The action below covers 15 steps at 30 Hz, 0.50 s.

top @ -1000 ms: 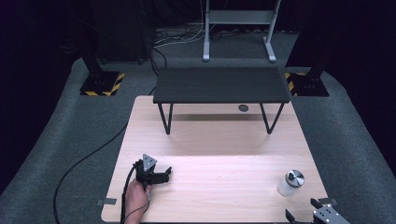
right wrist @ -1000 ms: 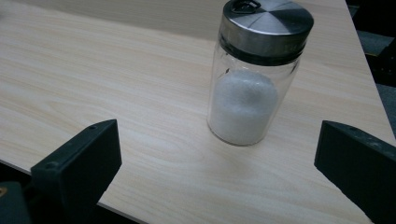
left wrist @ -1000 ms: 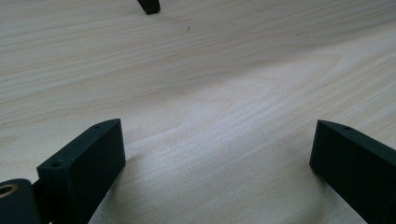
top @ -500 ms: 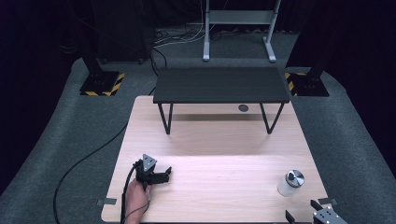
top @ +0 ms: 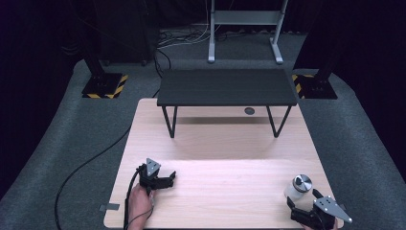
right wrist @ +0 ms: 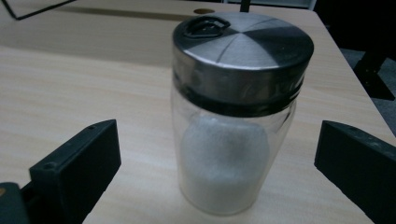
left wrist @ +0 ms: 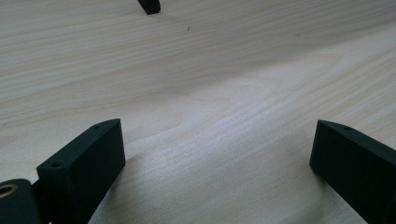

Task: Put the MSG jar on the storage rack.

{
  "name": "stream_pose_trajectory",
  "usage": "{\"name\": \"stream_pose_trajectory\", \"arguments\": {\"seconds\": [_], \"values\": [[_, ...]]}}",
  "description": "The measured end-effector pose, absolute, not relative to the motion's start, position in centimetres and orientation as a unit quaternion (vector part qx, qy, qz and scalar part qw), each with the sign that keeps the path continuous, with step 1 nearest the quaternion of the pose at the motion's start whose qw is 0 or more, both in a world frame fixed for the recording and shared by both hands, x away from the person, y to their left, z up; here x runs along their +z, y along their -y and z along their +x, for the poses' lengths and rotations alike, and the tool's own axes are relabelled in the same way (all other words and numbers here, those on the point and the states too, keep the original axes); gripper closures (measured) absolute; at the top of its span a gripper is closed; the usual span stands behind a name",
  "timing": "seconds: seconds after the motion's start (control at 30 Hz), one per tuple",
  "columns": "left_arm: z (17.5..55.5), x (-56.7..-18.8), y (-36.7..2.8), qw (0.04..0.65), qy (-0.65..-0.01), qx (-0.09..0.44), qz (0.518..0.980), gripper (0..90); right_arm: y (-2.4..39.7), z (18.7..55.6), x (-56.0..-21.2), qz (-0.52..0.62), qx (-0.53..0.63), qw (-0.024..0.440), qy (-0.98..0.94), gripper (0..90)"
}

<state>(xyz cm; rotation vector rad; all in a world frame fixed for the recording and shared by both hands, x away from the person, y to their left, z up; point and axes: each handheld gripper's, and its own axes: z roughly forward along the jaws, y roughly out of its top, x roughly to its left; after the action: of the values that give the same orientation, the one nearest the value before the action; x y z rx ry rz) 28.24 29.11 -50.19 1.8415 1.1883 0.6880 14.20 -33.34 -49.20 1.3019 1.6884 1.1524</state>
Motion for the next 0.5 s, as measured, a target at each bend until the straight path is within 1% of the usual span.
{"name": "stream_pose_trajectory", "arguments": {"seconds": [0.13, 0.2, 0.23, 0.27, 0.3, 0.33, 0.5], "values": [[28.2, -50.2, -29.1, 0.41, -0.472, 0.273, 0.731, 3.0, 32.7, 14.8, -51.1, 0.519, 0.462, 0.365, -0.62, 0.0], [28.2, -50.2, -29.1, 0.41, -0.472, 0.273, 0.731, 3.0, 32.6, 15.5, -51.9, 0.53, 0.467, 0.357, -0.611, 1.2], [28.2, -50.2, -29.1, 0.41, -0.472, 0.273, 0.731, 3.0, 32.9, 15.9, -51.9, 0.534, 0.471, 0.338, -0.615, 19.4], [28.2, -50.2, -29.1, 0.41, -0.472, 0.273, 0.731, 3.0, 32.5, 15.9, -51.9, 0.541, 0.458, 0.341, -0.618, 28.9], [28.2, -50.2, -29.1, 0.41, -0.472, 0.273, 0.731, 3.0, 31.8, 15.9, -52.1, 0.534, 0.447, 0.362, -0.619, 29.7], [28.2, -50.2, -29.1, 0.41, -0.472, 0.273, 0.731, 3.0, 31.2, 16.0, -52.0, 0.541, 0.441, 0.367, -0.615, 29.8], [28.2, -50.2, -29.1, 0.41, -0.472, 0.273, 0.731, 3.0, 30.7, 16.0, -51.9, 0.543, 0.437, 0.371, -0.613, 29.9]]}}
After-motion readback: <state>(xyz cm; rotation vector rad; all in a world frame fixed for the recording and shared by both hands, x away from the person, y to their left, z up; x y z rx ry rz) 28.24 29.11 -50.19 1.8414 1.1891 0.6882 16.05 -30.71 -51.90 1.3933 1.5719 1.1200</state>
